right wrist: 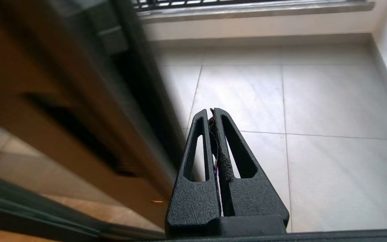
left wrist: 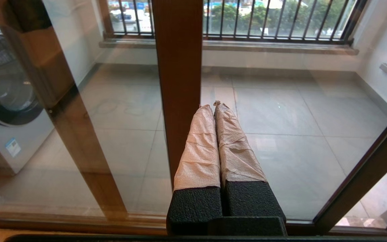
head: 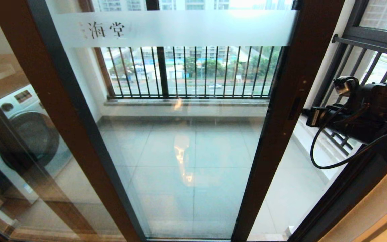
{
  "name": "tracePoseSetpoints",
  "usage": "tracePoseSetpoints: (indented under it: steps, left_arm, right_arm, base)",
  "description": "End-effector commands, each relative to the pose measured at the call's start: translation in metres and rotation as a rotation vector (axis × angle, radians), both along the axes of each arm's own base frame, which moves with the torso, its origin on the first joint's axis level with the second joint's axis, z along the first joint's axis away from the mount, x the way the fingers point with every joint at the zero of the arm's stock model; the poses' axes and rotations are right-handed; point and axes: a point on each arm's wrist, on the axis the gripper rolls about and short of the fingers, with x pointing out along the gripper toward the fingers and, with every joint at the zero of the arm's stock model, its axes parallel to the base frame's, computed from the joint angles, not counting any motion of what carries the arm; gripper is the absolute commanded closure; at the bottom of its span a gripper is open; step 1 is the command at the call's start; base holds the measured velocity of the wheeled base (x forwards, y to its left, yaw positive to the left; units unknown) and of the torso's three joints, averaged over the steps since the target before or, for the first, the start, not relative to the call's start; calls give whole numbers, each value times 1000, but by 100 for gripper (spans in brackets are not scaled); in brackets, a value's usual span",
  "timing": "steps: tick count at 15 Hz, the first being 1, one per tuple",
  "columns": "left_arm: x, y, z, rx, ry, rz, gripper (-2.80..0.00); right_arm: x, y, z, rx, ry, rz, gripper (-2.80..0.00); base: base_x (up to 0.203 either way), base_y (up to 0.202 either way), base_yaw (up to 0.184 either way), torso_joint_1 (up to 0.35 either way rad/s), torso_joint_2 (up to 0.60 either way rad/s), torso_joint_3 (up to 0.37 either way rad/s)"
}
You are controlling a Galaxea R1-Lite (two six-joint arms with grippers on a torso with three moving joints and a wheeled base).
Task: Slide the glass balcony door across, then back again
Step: Open the slid door
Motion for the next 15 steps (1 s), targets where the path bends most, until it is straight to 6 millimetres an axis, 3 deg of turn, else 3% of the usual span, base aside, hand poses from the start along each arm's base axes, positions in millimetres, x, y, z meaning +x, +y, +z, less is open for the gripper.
tracePoseSetpoints:
  steps: [1,7,15]
  left_arm:
    - [3,0,-9,-1,34,1,0]
    - [3,0,-9,-1,34,0,0]
    - [3,0,-9,-1,34,0,0]
  right_arm:
    - [0,7,-1,-3,0,6,0]
    - [-2,31,-4,-12,9,28,0]
    - [-3,36,-3,-12,-7,35,0]
  base:
    - [0,0,0,0,0,0]
    - [0,0,0,0,0,0]
    - [0,0,0,0,0,0]
